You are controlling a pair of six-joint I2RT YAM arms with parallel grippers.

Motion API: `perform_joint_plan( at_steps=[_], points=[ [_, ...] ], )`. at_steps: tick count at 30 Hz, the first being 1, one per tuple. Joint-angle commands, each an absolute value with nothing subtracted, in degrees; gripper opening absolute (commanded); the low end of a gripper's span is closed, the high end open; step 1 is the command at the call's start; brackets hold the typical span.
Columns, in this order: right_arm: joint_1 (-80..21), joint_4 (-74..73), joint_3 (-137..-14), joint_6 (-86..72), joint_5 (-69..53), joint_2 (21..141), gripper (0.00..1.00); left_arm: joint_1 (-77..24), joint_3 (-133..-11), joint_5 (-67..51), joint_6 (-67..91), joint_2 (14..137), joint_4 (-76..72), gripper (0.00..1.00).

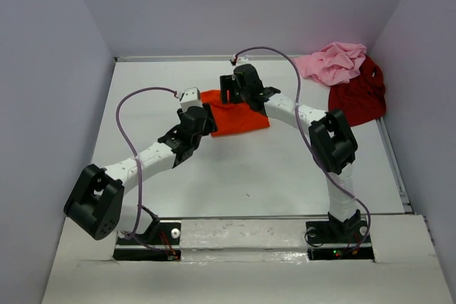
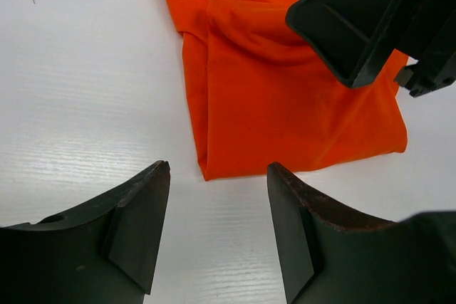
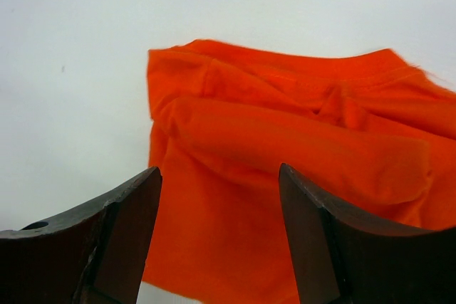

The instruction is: Fold and stack the t-shirts

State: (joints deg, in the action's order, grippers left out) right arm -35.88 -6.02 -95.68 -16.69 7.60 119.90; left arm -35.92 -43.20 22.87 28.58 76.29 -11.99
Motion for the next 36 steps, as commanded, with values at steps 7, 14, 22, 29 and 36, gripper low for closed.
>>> perform_joint_plan(
  at_steps=[7,14,22,29,36],
  points=[
    [-38.3,-3.7,-88.6,-17.3,4.7,113.4,0.72,-35.9,-44.6,24.3,28.4,77.3,-13.9,0.67],
    [-38.3,-3.3,-89.6,-15.5,8.0,116.6,0.73,-35.9,-43.6,24.0,28.5,74.9,-13.7,0.67],
    [-37.3,-4.7,-94.7,-16.2,10.0,121.4,0.73,-36.1,-40.7,22.6,29.8,72.0,-14.1,0.67],
    [-35.6,-4.9,-97.7,-16.7,11.6,124.7,0.73,-36.1,-41.1,23.6,28.5,70.8,-12.4,0.67],
    [-34.5,-5.9,-102.1,-16.0,13.4,127.7,0.73,-36.1,-40.2,23.1,28.9,70.0,-12.6,0.67]
  ],
)
